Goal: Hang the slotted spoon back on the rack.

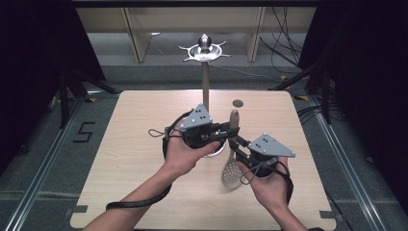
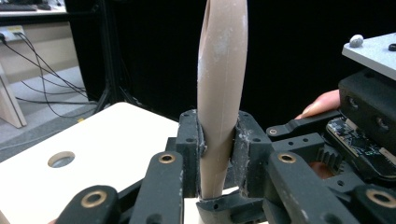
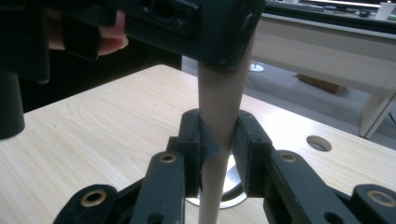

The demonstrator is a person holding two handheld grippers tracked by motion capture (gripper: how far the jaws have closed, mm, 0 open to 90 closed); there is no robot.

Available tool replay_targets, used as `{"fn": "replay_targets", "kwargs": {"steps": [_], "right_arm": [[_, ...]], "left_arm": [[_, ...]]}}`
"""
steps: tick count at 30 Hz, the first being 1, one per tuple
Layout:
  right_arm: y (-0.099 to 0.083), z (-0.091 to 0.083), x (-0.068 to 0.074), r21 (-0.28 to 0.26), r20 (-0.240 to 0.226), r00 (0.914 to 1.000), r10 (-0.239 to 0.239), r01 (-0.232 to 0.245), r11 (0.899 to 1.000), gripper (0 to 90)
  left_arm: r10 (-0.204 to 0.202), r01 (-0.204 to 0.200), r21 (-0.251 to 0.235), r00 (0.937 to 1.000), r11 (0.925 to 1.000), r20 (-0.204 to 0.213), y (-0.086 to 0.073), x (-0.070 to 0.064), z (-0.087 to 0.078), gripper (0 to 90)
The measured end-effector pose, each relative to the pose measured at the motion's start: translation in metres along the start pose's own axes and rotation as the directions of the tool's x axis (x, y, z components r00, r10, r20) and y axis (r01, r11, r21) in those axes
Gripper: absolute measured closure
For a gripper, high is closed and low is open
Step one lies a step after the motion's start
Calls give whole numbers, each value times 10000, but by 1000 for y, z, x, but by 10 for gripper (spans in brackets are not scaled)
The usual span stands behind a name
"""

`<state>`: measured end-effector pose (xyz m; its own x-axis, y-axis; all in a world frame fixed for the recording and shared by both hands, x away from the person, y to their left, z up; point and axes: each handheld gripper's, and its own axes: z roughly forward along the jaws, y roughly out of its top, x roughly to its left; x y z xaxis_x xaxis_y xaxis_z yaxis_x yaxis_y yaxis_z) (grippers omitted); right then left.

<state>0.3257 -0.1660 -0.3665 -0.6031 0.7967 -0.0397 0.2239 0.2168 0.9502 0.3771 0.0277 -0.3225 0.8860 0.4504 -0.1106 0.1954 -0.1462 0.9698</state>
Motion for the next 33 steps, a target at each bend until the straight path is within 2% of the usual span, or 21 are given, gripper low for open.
{"fn": "replay_targets", "kwargs": {"steps": [1,2,3,5,7,8,11,12,13,14,15,16,17,19,25,27,28,29,31,32,33], "right_arm": [[-1,-2,1,89,115,9997,-210,209,9997,637],[-1,-2,1,89,115,9997,-210,209,9997,637],[-5,-3,2,126,74,9989,-471,470,9988,567],[-10,-5,2,176,-25,9985,-547,548,9983,518],[-13,-8,3,257,57,9992,-408,406,9988,500],[-17,-12,1,212,-55,9961,-881,882,9959,478],[-22,-17,1,345,-164,9973,-719,724,9968,467],[-25,-19,-2,16,46,9954,-953,953,9955,464],[-25,-19,-2,16,46,9954,-953,953,9955,464],[-27,-22,-1,267,-116,9982,-589,592,9979,463],[-28,-23,-5,48,15,9949,-1009,1009,9949,462],[-29,-25,-4,191,-71,9986,-525,527,9984,462],[-30,-28,-7,271,-30,9979,-654,654,9975,462],[-34,-30,-13,287,-45,9994,-336,337,9990,462],[-39,-32,-23,70,256,9981,-565,563,9984,462],[-42,-33,-24,168,303,9993,-238,233,9996,460],[-42,-35,-26,435,156,9997,-205,198,9989,460],[-44,-34,-30,290,259,9984,-494,487,9984,459],[-47,-35,-30,343,423,9991,-76,61,9994,459],[-48,-35,-34,404,322,9989,-337,324,9987,458],[-52,-36,-36,451,479,9988,-93,71,9990,457]], "left_arm": [[-8,8,9,10000,10000,40,2,4,-2,737],[-8,8,9,10000,10000,40,2,4,-2,738],[89,-89,32,10000,10000,-24,4,7,-5,738],[176,-175,83,9998,9998,-33,6,9,-6,738],[315,-315,186,9995,9993,4,7,13,-8,739],[372,-373,217,9993,9991,49,8,15,-9,738],[445,-450,249,9988,9987,179,11,21,-12,738],[500,-507,267,9985,9984,243,12,24,-13,739],[500,-507,267,9985,9984,243,12,24,-13,738],[538,-544,265,9983,9982,231,13,25,-14,738],[531,-537,296,9984,9981,205,14,26,-15,739],[540,-546,291,9984,9981,192,14,27,-16,738],[549,-555,329,9983,9979,180,14,28,-16,739],[548,-555,346,9983,9979,187,15,30,-18,738],[478,-487,428,9986,9979,226,17,34,-19,738],[473,-482,458,9987,9978,215,18,36,-20,738],[469,-479,466,9987,9978,219,19,37,-20,738],[424,-433,449,9989,9981,194,19,37,-21,738],[408,-416,443,9990,9981,207,20,39,-21,738],[402,-411,452,9990,9981,208,21,40,-21,738],[429,-438,470,9989,9979,207,22,42,-22,738]]}}
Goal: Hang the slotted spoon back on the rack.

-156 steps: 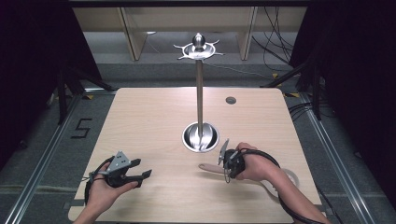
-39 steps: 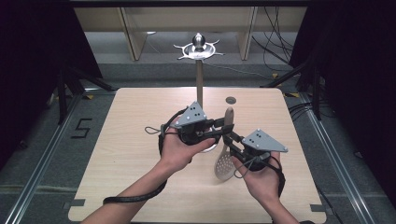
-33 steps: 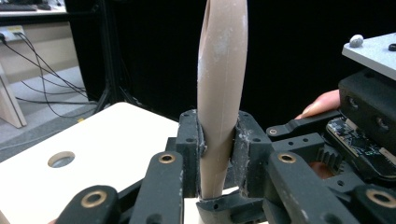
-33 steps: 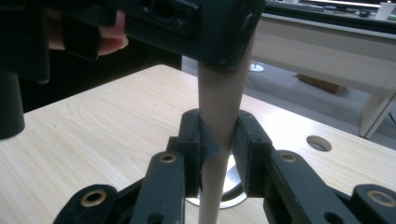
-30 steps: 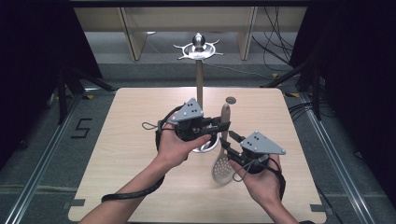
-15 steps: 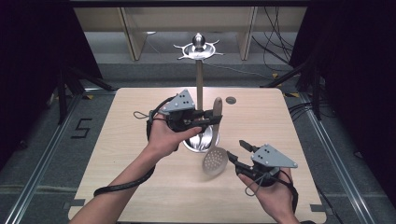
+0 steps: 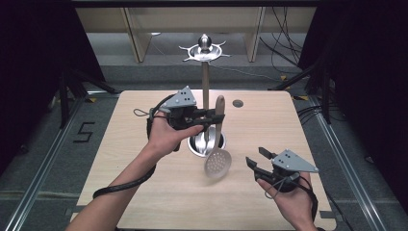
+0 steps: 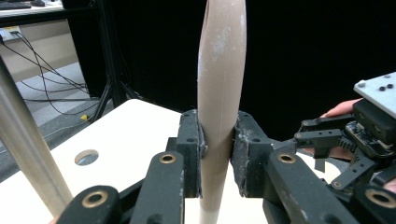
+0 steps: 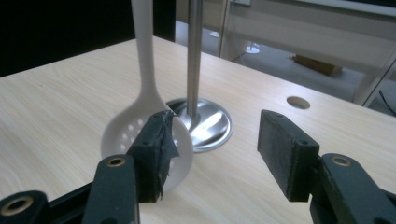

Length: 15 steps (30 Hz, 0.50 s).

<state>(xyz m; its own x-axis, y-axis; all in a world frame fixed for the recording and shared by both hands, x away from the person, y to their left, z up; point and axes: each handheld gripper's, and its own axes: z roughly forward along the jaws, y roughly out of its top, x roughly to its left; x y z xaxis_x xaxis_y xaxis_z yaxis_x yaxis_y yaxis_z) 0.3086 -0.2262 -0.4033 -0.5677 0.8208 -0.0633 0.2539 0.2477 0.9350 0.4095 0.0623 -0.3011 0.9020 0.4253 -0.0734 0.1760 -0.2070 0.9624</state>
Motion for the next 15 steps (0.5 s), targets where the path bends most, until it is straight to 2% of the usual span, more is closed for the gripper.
{"fn": "replay_targets", "kwargs": {"steps": [3,4,8,9,10,12,13,14,15], "right_arm": [[-4,0,-3,93,-24,10000,51,-51,9999,457],[-8,-3,-4,433,-6,9987,510,-510,9978,458],[-14,-3,-8,429,128,9983,572,-577,9974,457],[-17,-4,-11,682,109,9980,629,-635,9957,457],[-18,-3,-15,615,95,9996,278,-283,9977,457],[-21,-4,-13,747,226,9963,826,-841,9937,457],[-22,-3,-17,651,156,9979,626,-635,9959,457],[-22,-3,-17,651,156,9979,626,-635,9959,457],[-24,-3,-17,679,166,9958,902,-911,9935,456]], "left_arm": [[-32,32,38,10000,10000,-6,0,2,0,738],[-63,63,47,10000,10000,-34,0,4,0,738],[-111,111,85,9999,9999,-50,1,7,0,738],[-144,145,82,9999,9999,-22,1,8,1,738],[-163,163,77,9999,9998,-8,1,8,1,738],[-174,174,81,9998,9998,-4,1,9,1,738],[-194,195,90,9998,9998,-28,1,9,1,738],[-194,195,90,9998,9998,-28,1,9,1,738],[-191,191,96,9998,9998,-35,2,10,1,738]]}}
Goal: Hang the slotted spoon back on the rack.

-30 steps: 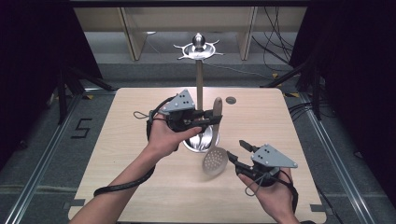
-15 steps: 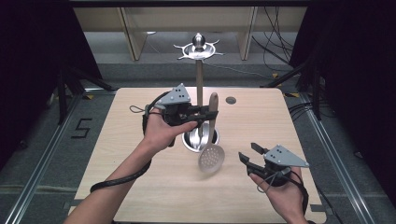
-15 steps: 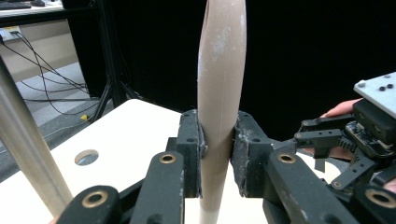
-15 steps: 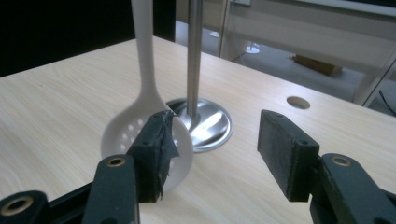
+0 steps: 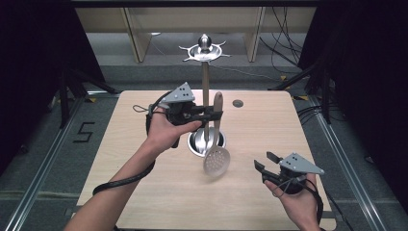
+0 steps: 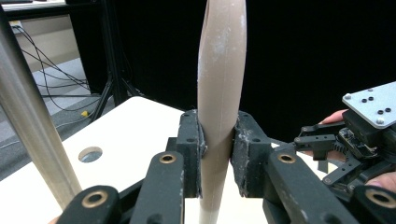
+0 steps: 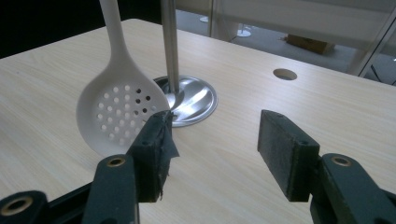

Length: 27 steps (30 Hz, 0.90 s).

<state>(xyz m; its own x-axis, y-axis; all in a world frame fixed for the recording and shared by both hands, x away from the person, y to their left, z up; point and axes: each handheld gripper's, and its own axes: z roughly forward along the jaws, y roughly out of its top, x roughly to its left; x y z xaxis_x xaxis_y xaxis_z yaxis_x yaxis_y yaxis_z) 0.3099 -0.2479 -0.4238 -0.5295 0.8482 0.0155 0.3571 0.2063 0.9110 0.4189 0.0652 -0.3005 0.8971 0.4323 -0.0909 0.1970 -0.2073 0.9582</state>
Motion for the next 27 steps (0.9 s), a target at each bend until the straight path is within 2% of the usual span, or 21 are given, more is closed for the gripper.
{"fn": "replay_targets", "kwargs": {"steps": [2,3,4,5,6,7,8,10,12,13,17,18,19,20,22,26,27], "right_arm": [[-1,1,-2,-39,62,10000,-50,50,10000,455],[-2,0,0,115,124,9997,231,-233,9997,455],[-2,0,0,115,124,9997,231,-233,9997,455],[-2,2,-4,-13,35,10000,-6,7,10000,454],[-3,3,-4,-109,-8,10000,35,-35,9999,453],[-3,1,-1,45,141,9994,315,-315,9995,452],[-3,2,-4,-62,161,9999,-53,54,10000,452],[-3,1,-4,55,120,9999,66,-67,10000,451],[-4,1,-5,71,140,9998,-108,107,9999,450],[-4,1,-3,148,113,9997,218,-219,9996,450],[-5,1,-3,213,134,9996,242,-245,9995,450],[-5,0,-1,288,116,9991,420,-423,9987,450],[-5,2,-4,66,152,9999,58,-59,10000,450],[-4,2,-5,16,173,9998,-102,102,9999,450],[-5,3,-4,-58,206,9998,-67,68,10000,449],[-5,4,-3,0,-12,10000,85,-85,10000,448],[-6,4,-4,-52,21,10000,-23,23,10000,448]], "left_arm": [[10,-10,24,10000,10000,-17,1,1,0,738],[39,-39,39,10000,10000,-28,1,1,0,738],[30,-30,32,10000,10000,-17,1,1,0,738],[2,-2,42,10000,10000,-5,2,2,0,738],[-9,9,56,10000,10000,13,2,2,1,738],[-21,21,81,10000,10000,23,3,2,1,738],[-21,21,81,10000,10000,23,3,2,1,738],[3,-3,106,10000,9999,28,5,3,1,738],[-23,23,118,10000,9999,-1,6,5,1,738],[-32,32,119,10000,9999,-8,7,6,1,738],[-144,144,148,9999,9998,16,9,9,2,738],[-144,144,148,9999,9998,16,9,9,2,738],[-172,172,168,9998,9997,21,9,9,2,738],[-197,197,155,9998,9997,38,10,10,2,738],[-207,206,217,9998,9996,50,11,10,3,738],[-251,250,218,9997,9995,75,14,13,4,738],[-298,296,203,9995,9994,73,15,13,3,738]]}}
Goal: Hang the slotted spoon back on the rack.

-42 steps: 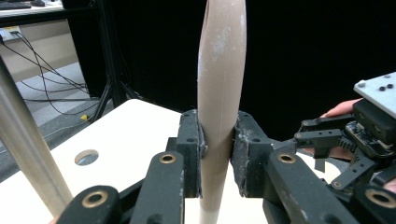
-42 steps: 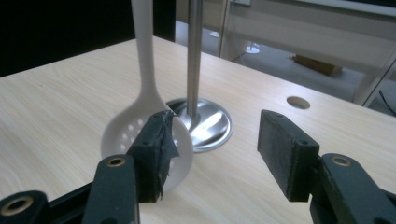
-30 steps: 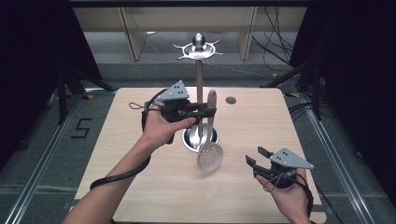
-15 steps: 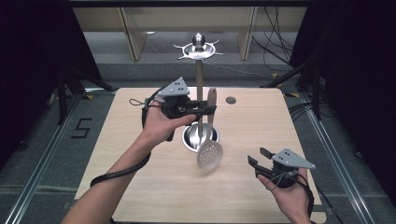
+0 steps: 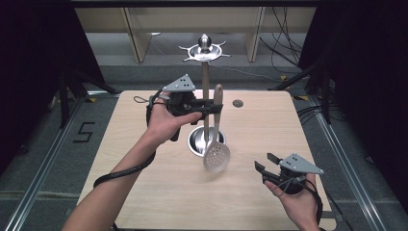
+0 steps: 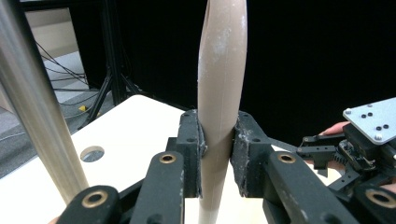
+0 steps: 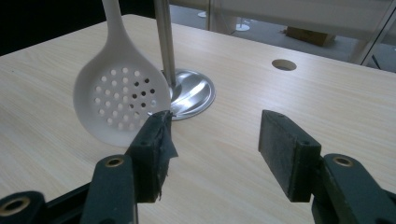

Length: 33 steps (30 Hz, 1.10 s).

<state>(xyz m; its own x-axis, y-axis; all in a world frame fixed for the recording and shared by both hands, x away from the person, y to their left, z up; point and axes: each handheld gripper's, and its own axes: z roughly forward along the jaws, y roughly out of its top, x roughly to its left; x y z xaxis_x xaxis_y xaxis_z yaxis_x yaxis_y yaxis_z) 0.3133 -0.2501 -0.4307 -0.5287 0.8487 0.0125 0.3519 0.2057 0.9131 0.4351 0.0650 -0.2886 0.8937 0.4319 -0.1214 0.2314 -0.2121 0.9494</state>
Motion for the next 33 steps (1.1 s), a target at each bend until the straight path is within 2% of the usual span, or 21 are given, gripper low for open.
{"fn": "replay_targets", "kwargs": {"steps": [4,7,8,9,11,17,20,21,22,28,29,33], "right_arm": [[0,-1,0,101,95,9999,-35,34,9999,448],[0,-2,1,153,81,9997,221,-222,9996,448],[0,-2,1,154,86,9997,209,-210,9997,448],[0,-1,0,104,82,10000,-37,36,9999,447],[0,0,0,7,-78,10000,4,-4,10000,446],[0,1,0,17,-90,10000,-3,3,10000,446],[0,-1,1,157,98,9999,134,-135,9998,446],[0,-1,-1,110,117,9999,-93,92,9999,445],[0,-1,0,171,-2,10000,78,-78,9998,446],[0,1,0,2,-80,10000,-2,2,10000,445],[0,-1,-1,110,98,9998,-162,161,9998,445],[0,-1,0,184,-25,9999,119,-119,9998,445]], "left_arm": [[11,-11,-38,10000,10000,18,4,1,-1,738],[39,-39,-18,10000,10000,49,8,1,-2,738],[23,-23,-12,10000,10000,39,9,1,-2,738],[53,-53,-23,10000,10000,39,10,1,-3,738],[73,-73,-31,10000,10000,35,11,1,-4,738],[126,-126,-47,9999,9999,68,16,0,-8,738],[166,-166,-22,9998,9999,79,17,0,-10,738],[233,-233,-17,9997,9997,82,18,1,-11,738],[244,-244,-5,9997,9997,87,19,1,-11,738],[244,-243,-84,9997,9997,87,22,1,-15,738],[231,-230,-89,9997,9997,90,23,1,-15,738],[307,-307,-48,9994,9995,161,26,1,-17,738]]}}
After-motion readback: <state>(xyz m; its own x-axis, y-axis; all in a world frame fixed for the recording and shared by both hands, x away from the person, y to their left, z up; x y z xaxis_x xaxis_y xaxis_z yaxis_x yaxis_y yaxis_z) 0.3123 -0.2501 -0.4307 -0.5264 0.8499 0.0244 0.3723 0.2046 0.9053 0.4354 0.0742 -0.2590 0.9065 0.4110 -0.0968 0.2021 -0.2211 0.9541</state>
